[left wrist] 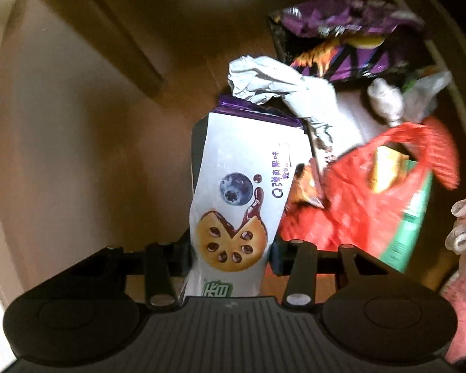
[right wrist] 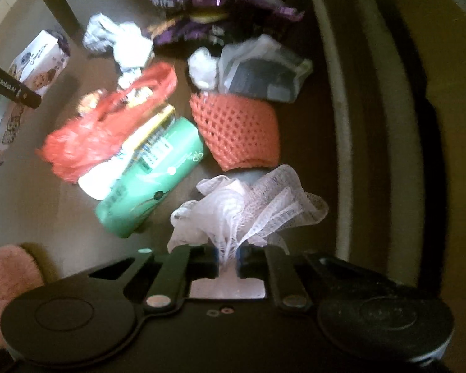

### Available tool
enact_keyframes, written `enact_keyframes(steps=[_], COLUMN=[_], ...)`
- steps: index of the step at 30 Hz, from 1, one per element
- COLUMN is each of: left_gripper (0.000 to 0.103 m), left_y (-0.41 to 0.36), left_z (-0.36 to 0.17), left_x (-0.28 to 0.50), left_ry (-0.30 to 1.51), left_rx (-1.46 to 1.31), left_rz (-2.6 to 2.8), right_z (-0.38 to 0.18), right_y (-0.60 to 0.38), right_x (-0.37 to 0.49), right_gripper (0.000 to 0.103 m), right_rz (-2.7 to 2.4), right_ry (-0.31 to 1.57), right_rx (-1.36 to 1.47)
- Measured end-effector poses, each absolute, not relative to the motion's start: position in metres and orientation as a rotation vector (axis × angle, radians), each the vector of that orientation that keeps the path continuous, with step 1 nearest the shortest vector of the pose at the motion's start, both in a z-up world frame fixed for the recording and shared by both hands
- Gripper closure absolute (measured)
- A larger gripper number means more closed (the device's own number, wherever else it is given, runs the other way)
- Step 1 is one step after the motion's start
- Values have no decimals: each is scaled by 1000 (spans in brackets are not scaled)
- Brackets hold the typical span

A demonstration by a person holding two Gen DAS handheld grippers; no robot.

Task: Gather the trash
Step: 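Grasp and lift biscuit packet with left tool while right tool lifts pink sponge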

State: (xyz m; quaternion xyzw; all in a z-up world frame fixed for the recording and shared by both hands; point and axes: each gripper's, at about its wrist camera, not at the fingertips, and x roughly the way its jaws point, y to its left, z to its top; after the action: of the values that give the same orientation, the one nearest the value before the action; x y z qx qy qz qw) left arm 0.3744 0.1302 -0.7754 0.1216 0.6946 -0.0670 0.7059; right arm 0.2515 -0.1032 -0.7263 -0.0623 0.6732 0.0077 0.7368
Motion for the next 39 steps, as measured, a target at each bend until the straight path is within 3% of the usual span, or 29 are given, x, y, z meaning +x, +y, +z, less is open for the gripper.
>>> enact_keyframes(steps=[24,39], left_gripper=[58,58], left_y=[82,55], left_z=[-335,-134], left_x=[330,341], left_ry=[1375,1174], left_rx=[54,-56], left_rz=[-149,-109], right_z=[-286,-94], right_y=[-92,-87], right_x=[272,294], right_gripper=[94,94], right_rz=[249,396], right_ry=[1115,842], right_rx=[-115,-148])
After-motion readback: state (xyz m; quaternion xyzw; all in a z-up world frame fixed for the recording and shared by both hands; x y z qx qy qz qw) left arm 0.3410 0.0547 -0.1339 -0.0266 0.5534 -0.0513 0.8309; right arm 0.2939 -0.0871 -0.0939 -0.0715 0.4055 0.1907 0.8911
